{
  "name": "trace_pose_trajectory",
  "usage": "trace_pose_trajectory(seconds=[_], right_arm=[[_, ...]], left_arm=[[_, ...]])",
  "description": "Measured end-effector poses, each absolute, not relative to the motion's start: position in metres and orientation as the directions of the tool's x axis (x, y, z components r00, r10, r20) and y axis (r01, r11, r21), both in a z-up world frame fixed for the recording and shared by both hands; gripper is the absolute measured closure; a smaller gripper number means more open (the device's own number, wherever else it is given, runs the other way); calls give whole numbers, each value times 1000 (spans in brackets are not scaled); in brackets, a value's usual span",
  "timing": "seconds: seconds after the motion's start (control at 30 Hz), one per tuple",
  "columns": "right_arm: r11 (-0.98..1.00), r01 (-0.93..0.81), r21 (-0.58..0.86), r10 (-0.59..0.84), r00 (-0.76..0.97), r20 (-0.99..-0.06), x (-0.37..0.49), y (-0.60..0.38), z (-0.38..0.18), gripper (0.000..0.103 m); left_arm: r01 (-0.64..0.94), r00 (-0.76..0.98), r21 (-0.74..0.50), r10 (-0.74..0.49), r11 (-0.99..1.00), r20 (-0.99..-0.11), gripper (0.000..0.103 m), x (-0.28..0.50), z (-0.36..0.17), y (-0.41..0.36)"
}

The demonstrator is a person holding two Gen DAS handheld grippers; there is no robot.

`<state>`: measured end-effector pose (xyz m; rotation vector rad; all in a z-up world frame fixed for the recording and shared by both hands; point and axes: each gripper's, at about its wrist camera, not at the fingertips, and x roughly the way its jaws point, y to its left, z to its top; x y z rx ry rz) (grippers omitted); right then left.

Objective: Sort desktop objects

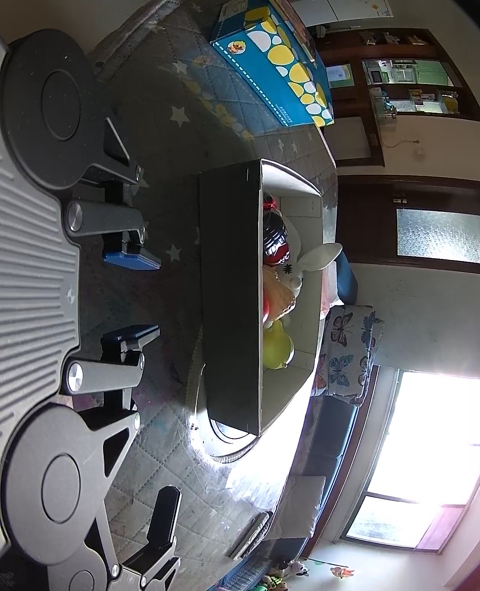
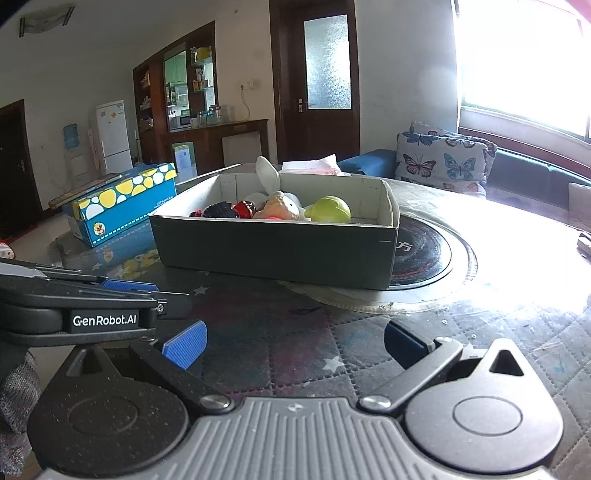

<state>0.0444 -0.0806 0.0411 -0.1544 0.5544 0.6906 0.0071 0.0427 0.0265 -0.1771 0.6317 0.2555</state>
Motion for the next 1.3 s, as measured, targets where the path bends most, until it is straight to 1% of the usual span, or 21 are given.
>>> trace_pose_trajectory(seconds=[0.63,1.3], right_arm=[[760,-649,34,559,626,-544,50,-74,39,0],[754,-656,38,551,599,-581,68,-61,31,0]], left_arm=[[-295,763,-71,190,953,-618,69,16,23,44],[-309,740,-59,201,949,-642,69,35,19,53]])
